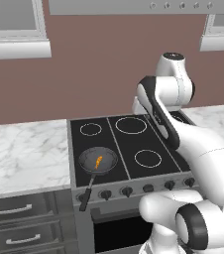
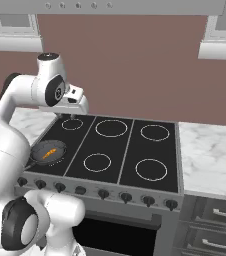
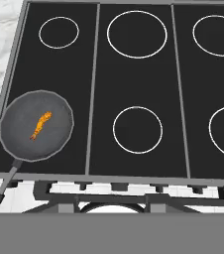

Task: Place the shrimp on the plate and place the potato on the same plate.

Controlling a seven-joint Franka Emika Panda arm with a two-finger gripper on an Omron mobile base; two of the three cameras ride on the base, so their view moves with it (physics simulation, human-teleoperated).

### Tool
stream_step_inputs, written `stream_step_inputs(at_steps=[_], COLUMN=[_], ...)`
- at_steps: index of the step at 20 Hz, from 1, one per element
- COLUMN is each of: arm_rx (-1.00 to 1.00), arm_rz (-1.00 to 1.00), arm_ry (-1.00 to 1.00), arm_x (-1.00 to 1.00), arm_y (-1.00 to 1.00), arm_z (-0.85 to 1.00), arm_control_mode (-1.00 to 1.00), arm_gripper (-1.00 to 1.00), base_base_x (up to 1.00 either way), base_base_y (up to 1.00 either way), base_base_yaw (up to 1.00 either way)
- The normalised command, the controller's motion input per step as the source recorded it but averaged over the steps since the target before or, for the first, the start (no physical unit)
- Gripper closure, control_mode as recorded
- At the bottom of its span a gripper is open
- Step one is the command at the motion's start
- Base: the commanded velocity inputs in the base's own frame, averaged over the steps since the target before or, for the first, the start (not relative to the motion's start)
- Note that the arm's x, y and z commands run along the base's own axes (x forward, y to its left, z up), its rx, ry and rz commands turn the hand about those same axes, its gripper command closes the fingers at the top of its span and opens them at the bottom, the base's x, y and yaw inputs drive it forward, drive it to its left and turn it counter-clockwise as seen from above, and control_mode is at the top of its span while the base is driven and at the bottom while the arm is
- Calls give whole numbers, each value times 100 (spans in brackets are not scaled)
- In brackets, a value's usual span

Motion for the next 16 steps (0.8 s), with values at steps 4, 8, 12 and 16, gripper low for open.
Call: stream_step_inputs(at_steps=[4,8,12,16], arm_rx=[0,0,0,0], arm_rz=[0,-6,-3,0], arm_ry=[0,3,8,4], arm_x=[-10,-1,0,0], arm_y=[3,43,70,55], arm_z=[-1,-20,-27,-46], arm_control_mode=[-100,-100,-100,-100], arm_gripper=[-100,-100,-100,-100], base_base_x=[0,0,0,0], base_base_y=[0,0,0,0], base_base_yaw=[0,0,0,0])
